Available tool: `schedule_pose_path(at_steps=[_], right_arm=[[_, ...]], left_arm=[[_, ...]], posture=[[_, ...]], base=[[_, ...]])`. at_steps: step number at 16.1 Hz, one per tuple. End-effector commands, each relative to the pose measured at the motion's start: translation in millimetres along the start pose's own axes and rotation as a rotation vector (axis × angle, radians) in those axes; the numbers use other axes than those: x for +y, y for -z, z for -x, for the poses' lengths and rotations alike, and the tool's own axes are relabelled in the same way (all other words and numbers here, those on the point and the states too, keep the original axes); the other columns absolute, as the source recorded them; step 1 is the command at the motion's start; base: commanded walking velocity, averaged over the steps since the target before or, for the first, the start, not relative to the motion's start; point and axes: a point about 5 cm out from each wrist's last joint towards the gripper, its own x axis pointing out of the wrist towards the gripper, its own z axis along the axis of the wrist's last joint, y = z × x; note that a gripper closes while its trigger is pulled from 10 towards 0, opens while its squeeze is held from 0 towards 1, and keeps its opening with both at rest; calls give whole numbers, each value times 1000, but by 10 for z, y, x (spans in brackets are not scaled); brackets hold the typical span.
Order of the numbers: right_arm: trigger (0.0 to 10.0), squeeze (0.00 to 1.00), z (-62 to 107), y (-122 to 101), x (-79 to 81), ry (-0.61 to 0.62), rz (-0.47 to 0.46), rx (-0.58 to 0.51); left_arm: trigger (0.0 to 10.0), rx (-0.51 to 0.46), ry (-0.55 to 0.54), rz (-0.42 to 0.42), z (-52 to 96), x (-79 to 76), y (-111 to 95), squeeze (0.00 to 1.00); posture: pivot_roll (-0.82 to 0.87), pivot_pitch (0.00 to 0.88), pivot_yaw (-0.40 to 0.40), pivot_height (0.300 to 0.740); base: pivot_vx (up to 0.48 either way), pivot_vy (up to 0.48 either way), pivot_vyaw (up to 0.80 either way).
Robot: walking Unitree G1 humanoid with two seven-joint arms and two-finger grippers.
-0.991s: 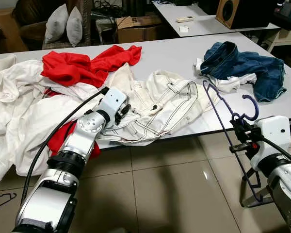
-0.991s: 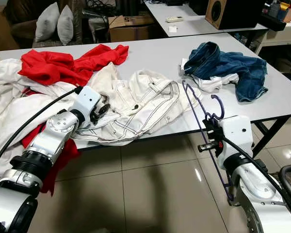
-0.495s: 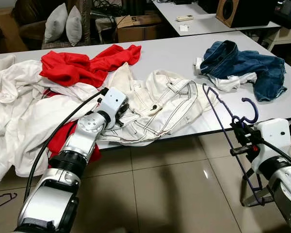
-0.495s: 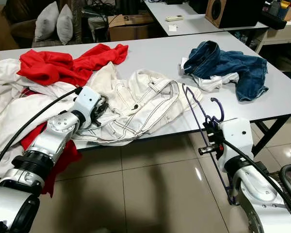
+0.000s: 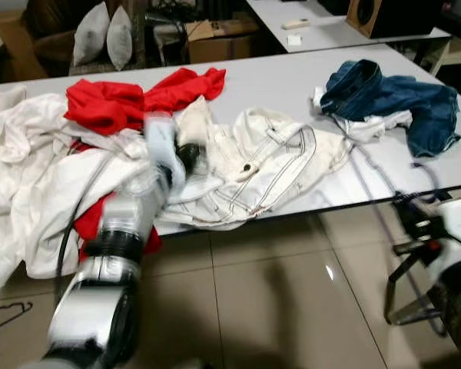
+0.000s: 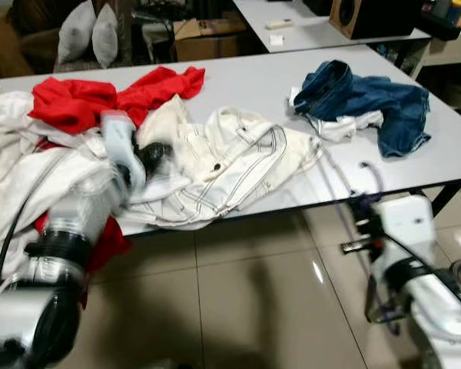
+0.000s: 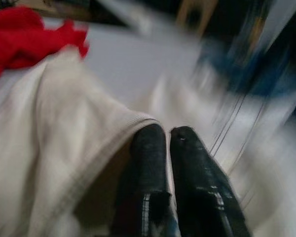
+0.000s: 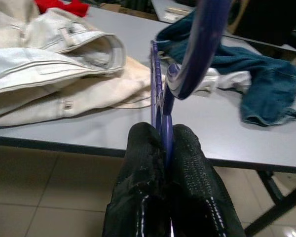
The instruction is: Hang hanger
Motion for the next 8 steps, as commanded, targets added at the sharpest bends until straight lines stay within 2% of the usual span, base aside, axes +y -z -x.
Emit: schedule_pose_path(at_steps=[1,3,5,6,7,8], right_arm=[[10000,0,3,2,-47,14,-13,-5],[10000,0,3,-12,-50,19,-23,-18],[10000,0,5,-2,-19,15,-31,-20],[10000,0,4,11,2,11,-37,-18],[10000,0,0,27,47,2,-43,-16],[10000,0,1,34,84,-9,-45,-14]], left_arm=[[0,-127,-3,149,-11,-9,-309,0],[0,-247,-65,357,25,131,-546,0],[0,-318,-211,438,122,379,-615,0],[0,-318,-334,451,201,551,-572,0],[0,-280,-498,390,311,751,-477,0],[0,-216,-526,231,344,787,-434,0]], posture=[[-82,0,81,740],[-79,0,82,740],[-76,0,85,740],[-76,0,85,740],[-70,0,90,740],[-72,0,93,740]], base=[[0,0,0],[0,0,0],[0,0,0],[0,0,0],[0,0,0],[0,0,0]])
